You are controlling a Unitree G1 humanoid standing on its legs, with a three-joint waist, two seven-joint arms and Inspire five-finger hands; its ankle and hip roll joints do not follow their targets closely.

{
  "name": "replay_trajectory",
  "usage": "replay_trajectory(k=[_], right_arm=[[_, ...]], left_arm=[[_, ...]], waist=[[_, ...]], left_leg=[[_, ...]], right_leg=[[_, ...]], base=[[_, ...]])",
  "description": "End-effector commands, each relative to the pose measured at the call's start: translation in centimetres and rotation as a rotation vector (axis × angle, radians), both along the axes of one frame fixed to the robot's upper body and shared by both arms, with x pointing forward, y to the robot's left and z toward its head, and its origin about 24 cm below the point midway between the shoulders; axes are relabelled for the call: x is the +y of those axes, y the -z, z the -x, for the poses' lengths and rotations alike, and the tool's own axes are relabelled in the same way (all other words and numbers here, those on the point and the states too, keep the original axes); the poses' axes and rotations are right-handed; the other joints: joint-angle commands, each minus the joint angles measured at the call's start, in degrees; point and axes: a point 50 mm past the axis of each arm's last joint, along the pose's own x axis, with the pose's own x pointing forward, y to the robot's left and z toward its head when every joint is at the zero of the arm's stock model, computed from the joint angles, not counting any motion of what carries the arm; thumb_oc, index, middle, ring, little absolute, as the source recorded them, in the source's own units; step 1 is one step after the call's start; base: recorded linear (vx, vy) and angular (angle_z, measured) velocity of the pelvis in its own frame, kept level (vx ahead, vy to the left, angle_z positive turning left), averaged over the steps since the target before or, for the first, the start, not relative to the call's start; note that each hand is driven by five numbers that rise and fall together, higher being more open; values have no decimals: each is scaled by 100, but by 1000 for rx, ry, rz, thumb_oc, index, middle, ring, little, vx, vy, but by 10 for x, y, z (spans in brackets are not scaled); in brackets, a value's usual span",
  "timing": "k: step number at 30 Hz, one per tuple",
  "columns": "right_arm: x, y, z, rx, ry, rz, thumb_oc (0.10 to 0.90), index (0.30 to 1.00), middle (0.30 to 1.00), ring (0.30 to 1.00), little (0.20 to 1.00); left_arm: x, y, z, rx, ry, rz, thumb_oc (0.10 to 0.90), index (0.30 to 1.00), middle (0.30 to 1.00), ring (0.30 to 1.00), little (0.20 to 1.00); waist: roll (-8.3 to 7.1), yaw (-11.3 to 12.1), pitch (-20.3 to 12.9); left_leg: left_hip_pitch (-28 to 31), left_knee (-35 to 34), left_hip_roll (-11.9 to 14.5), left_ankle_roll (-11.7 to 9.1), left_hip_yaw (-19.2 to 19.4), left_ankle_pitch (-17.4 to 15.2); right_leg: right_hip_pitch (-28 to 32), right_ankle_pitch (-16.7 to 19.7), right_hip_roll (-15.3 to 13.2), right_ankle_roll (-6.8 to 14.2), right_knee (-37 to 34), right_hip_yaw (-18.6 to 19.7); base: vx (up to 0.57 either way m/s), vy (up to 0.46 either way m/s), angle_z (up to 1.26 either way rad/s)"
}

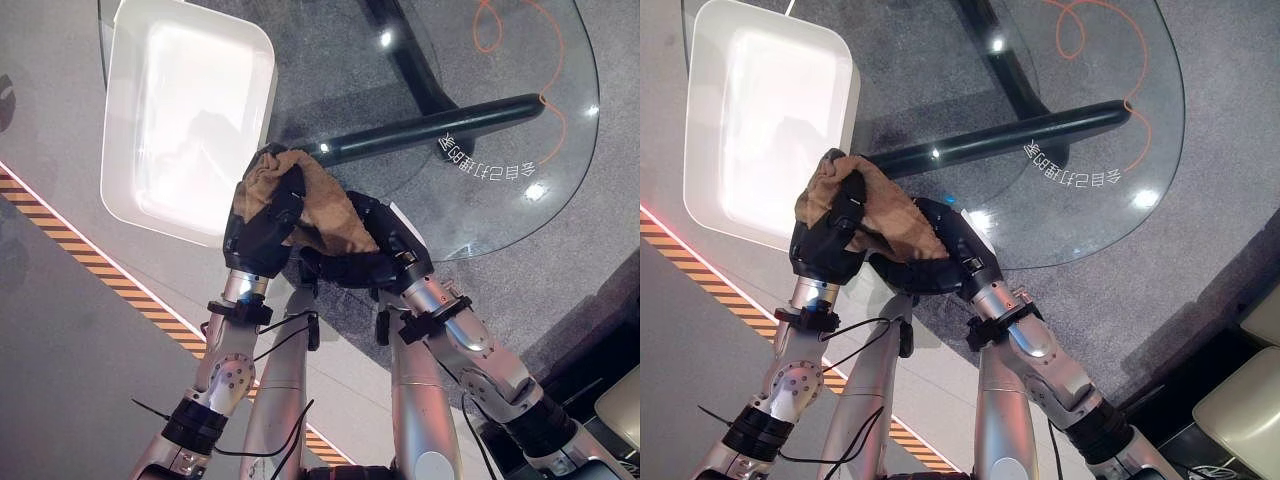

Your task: Wipe the table with a cloth and put it in the basket.

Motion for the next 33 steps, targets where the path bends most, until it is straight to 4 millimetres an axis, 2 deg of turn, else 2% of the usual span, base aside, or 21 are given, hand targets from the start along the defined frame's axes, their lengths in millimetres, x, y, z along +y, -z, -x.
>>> replay_trajectory(k=[1,7,19,33], right_arm=[[-14,-81,11,-328,-60,-392,800,900,900,900,900],[-11,-80,11,-282,-164,-488,800,900,900,900,900],[-23,-72,7,-233,-139,-658,800,900,900,900,900],[-40,-61,4,-223,-6,-616,800,900,900,900,900]], left_arm=[[-3,-18,28,-179,66,-2,100,300,300,300,200],[-3,-17,27,-179,69,-2,100,300,300,300,200],[-1,-15,28,-183,49,0,100,300,300,300,200],[17,-21,28,-223,-41,-9,100,300,300,300,200]], waist=[[29,187,-152],[34,199,-152],[30,179,-152],[33,150,-152]], left_leg=[[255,-101,-340,316,189,-303],[242,-84,-336,310,185,-313],[245,-81,-332,311,189,-323],[273,-79,-322,290,201,-333]], right_leg=[[130,451,404,90,-467,-39],[114,452,394,100,-455,-49],[123,454,394,98,-465,-42],[148,420,403,84,-449,-28]], base=[[0,0,0],[0,0,0],[0,0,0],[0,0,0]])
